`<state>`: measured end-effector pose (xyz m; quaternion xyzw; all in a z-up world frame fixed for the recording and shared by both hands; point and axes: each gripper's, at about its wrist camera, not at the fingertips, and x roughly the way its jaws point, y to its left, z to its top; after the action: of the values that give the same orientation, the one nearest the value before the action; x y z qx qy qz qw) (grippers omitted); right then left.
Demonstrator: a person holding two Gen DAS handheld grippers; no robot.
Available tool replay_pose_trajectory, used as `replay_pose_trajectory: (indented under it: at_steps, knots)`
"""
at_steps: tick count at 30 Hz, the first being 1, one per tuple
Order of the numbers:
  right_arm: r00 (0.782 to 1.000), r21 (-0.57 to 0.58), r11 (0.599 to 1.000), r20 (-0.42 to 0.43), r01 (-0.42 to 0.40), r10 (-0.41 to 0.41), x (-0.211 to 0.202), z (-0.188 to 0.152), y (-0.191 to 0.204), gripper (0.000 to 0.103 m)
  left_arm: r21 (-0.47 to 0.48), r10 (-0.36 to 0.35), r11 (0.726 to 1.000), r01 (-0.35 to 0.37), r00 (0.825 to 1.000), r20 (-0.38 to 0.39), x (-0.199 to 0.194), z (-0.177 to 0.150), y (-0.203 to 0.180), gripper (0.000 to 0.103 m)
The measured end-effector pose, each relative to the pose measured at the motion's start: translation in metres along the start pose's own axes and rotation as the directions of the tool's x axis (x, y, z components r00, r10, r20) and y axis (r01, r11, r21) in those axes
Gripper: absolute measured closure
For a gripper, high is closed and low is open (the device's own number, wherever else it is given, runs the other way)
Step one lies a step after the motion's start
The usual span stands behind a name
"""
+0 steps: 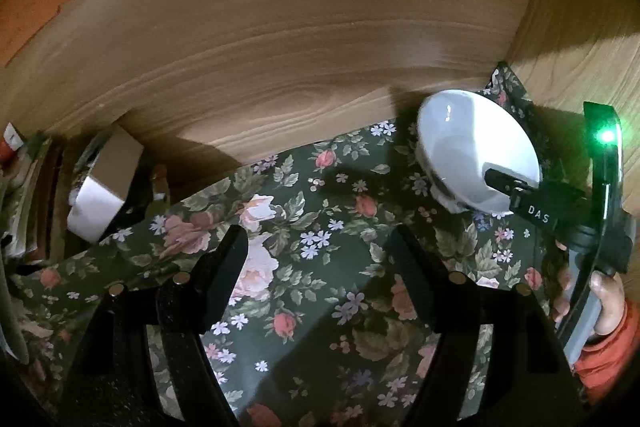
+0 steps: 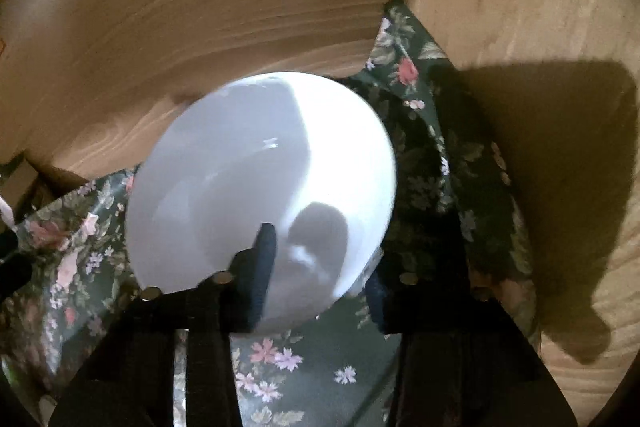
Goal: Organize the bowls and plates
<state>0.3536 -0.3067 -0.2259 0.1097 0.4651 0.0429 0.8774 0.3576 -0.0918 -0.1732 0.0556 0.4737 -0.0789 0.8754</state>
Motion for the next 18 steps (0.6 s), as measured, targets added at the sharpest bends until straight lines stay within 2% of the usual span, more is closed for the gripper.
replay_pose_trajectory:
  at_steps: [8, 12, 18]
  knots:
    - [0.996, -0.115, 0.990, -0.055, -0.083, 0.077, -0.006, -0.011, 0.027, 0.081, -0.009, -0.023, 1.000, 0.023, 0.999, -0.023, 0.011, -0.001, -0.005, 0.029]
    - [0.988, -0.165, 0.976, -0.090, -0.140, 0.126, -0.015, -0.024, 0.041, 0.082, 0.001, -0.012, 1.000, 0.012, 0.999, -0.035, 0.015, -0.005, -0.006, 0.030]
    - [0.976, -0.190, 0.962, -0.128, -0.197, 0.175, -0.026, -0.044, 0.054, 0.081, 0.005, 0.005, 1.000, -0.005, 0.996, -0.093, 0.033, -0.011, -0.006, 0.031]
